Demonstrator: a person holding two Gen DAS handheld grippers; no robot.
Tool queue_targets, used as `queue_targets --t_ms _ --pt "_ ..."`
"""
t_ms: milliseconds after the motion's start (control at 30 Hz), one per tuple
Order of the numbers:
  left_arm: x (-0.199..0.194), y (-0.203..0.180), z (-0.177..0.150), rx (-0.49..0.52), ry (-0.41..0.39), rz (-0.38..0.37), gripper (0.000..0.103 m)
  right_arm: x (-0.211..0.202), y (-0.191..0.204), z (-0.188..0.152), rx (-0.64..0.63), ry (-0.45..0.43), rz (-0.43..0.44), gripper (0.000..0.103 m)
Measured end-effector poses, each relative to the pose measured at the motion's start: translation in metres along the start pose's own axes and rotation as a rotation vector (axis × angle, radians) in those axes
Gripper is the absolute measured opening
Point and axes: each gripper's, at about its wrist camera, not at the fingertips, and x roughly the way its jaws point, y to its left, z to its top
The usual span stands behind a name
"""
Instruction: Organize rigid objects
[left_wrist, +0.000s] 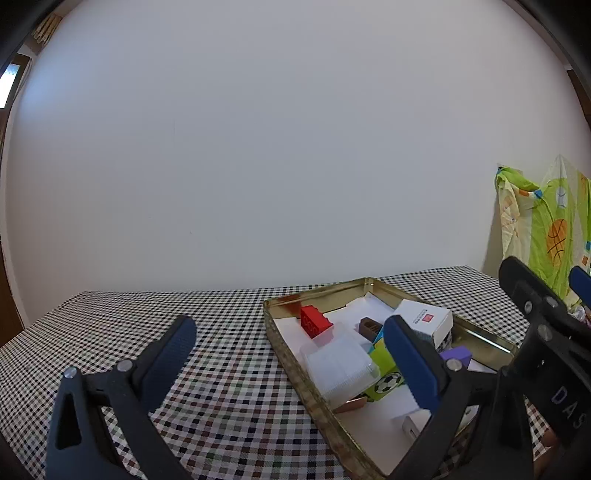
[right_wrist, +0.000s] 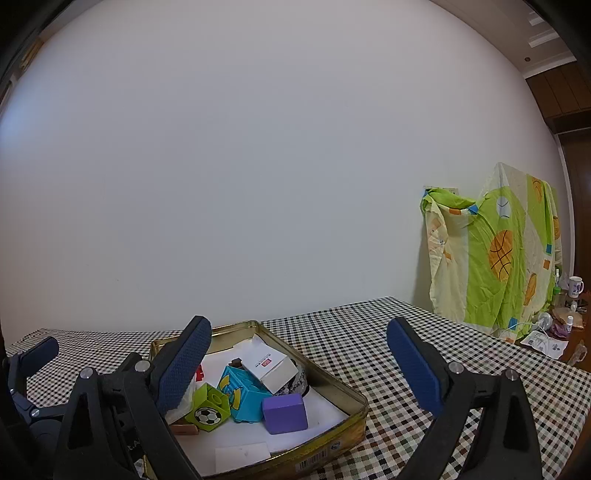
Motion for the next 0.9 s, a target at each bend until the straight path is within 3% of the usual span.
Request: queue_targets --t_ms 467,900 --pt "-0.0044 0.0004 -0.0006 -0.021 -0.051 0.014 0.103 -0.0038 -0.0077 0.0010 0.011 -0.004 0.004 0.098" --pt "-0.0031 0.0030 -0.0013 -0.027 -0.038 0.017 0.103 -0.0028 -0.0072 -0.0010 0.018 -0.002 -0.009 0.098"
